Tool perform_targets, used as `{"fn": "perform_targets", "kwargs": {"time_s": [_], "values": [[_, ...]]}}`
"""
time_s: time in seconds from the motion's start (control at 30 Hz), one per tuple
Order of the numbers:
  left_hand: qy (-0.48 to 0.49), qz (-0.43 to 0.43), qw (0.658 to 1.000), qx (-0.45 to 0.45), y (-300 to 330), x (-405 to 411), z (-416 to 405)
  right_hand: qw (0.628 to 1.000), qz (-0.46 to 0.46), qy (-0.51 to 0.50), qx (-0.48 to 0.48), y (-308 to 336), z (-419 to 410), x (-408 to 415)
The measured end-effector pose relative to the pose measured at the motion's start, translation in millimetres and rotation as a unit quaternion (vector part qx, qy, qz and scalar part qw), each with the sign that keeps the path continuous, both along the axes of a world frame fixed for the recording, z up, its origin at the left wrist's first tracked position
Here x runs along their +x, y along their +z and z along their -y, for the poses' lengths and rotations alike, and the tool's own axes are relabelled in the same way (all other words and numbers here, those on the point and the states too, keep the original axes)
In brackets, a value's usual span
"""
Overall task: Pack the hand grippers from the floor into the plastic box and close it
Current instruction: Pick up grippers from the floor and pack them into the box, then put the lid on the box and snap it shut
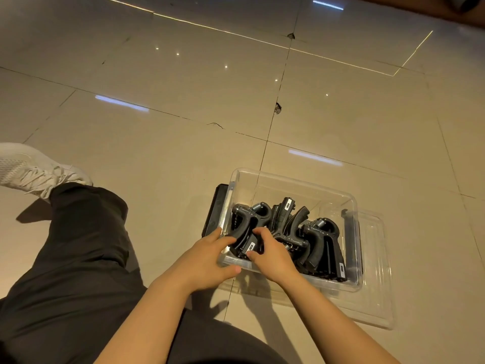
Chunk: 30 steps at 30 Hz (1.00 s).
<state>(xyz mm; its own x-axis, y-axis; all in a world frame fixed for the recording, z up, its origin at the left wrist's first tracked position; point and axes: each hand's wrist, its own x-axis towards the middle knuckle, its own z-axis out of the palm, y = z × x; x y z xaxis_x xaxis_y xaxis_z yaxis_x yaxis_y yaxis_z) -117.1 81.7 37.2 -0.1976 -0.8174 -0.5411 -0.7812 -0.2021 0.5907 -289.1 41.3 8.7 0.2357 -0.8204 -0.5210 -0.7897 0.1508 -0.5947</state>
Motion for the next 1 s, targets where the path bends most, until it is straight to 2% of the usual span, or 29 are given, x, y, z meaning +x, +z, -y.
{"fn": "perform_targets", "kwargs": {"time_s": [0.13, 0.27, 0.37, 0.47, 0.53, 0.6, 0.63, 0.7, 0.77, 0.83, 0.9, 1.0], "values": [[-0.003, 0.026, 1.000, -0.013, 1.0, -3.0, -4.2, 1.000, 0.013, -0.011, -0.009, 1.5, -0.2, -4.2], [-0.009, 0.080, 0.991, -0.102, 14.0, -22.8, -4.2, 0.993, 0.087, -0.050, -0.063, 17.5, -5.0, -33.8], [-0.038, 0.075, 0.985, -0.152, 27.0, -60.1, 3.4, 0.972, 0.138, -0.136, -0.131, 27.6, -14.4, -91.5], [-0.061, 0.046, 0.984, -0.160, 30.2, -119.0, 11.5, 0.941, 0.130, -0.261, -0.172, 22.9, -30.5, -169.9], [-0.077, 0.015, 0.988, -0.133, 22.0, -160.1, 8.3, 0.917, 0.098, -0.357, -0.150, 9.2, -45.5, -223.8], [-0.122, 0.021, 0.987, -0.101, 6.6, -188.7, -5.0, 0.894, 0.044, -0.441, -0.066, -11.4, -63.7, -271.9], [-0.157, 0.050, 0.981, -0.099, -4.0, -195.1, -13.9, 0.882, 0.025, -0.470, -0.006, -23.4, -73.9, -291.9], [-0.230, 0.110, 0.958, -0.129, -18.6, -193.5, -24.7, 0.854, 0.032, -0.510, 0.100, -40.9, -92.8, -315.6], [-0.262, 0.124, 0.948, -0.129, -22.3, -182.9, -23.1, 0.823, 0.067, -0.541, 0.159, -56.8, -103.6, -325.5], [-0.263, 0.129, 0.951, -0.098, -18.7, -177.5, -20.1, 0.811, 0.064, -0.560, 0.156, -72.0, -108.6, -330.1], [-0.287, 0.160, 0.940, -0.094, -16.8, -177.7, -19.1, 0.816, 0.031, -0.564, 0.123, -88.1, -106.6, -334.1], [-0.313, 0.215, 0.923, -0.060, -18.9, -178.9, -20.1, 0.805, 0.084, -0.573, 0.129, -91.2, -98.3, -333.6]]}}
